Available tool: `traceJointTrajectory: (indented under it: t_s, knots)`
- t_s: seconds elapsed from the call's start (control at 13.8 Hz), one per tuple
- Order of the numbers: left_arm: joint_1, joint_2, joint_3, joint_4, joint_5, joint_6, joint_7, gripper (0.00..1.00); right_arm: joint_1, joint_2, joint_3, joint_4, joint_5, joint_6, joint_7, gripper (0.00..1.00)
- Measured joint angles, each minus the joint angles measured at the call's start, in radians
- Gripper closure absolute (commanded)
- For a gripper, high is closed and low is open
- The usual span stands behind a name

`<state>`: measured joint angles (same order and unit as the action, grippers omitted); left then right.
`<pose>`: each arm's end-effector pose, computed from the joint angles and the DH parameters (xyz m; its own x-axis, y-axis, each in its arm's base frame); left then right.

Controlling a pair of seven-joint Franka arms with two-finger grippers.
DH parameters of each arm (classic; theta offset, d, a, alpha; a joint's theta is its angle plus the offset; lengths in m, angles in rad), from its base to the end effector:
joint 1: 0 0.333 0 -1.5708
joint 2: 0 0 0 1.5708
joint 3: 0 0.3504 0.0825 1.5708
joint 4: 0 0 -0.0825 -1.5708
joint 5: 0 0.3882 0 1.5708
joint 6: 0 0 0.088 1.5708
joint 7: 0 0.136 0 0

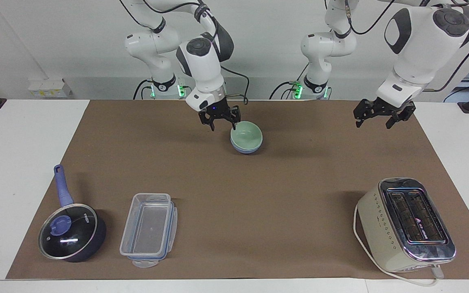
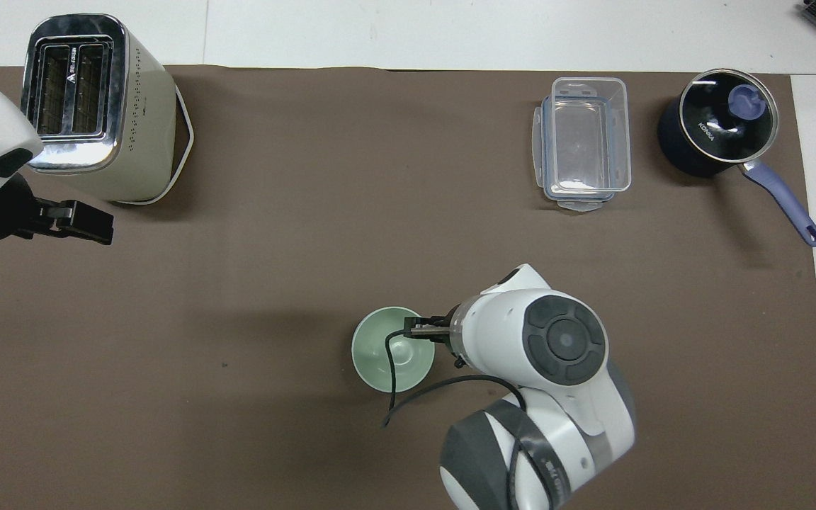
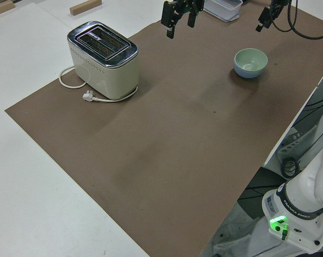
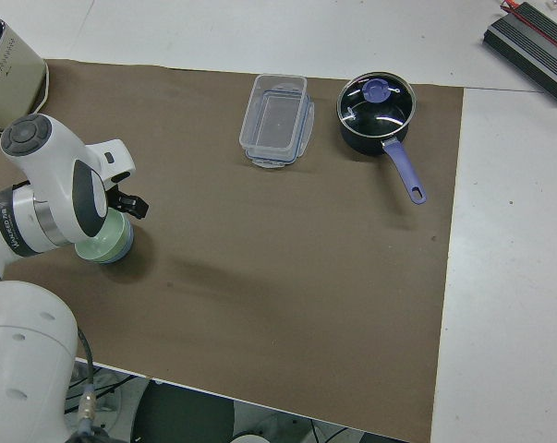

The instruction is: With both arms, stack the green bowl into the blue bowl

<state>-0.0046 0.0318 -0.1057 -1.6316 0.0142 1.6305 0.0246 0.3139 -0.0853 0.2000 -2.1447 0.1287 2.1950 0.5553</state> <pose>0.5680 -0.0602 0.5881 0.9903 -0.1353 -0.0330 -0.1357 -0.9907 -0.0100 0.4656 0.2735 0.4563 0.9917 -0.1133 0.0600 -0.1032 -0.9832 -0.1507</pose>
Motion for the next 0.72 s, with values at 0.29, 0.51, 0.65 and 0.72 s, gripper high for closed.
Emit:
traceJointTrajectory:
  t_s: [0.29, 0.51, 0.65, 0.72]
  knots:
    - [0.0, 0.0, 0.0, 0.0, 0.0, 0.0, 0.0, 0.0, -0.148, -0.086, -0.004, 0.082, -0.045, -0.186, -0.106, 0.0]
    - [0.0, 0.0, 0.0, 0.0, 0.0, 0.0, 0.0, 0.0, -0.272, -0.089, -0.007, 0.228, -0.097, -0.328, -0.217, 0.0]
    - [0.0, 0.0, 0.0, 0.0, 0.0, 0.0, 0.0, 0.0, -0.324, -0.078, -0.01, 0.327, -0.136, -0.428, -0.256, 0.0]
    - [0.0, 0.0, 0.0, 0.0, 0.0, 0.0, 0.0, 0.0, -0.337, -0.07, -0.01, 0.373, -0.147, -0.473, -0.26, 0.0]
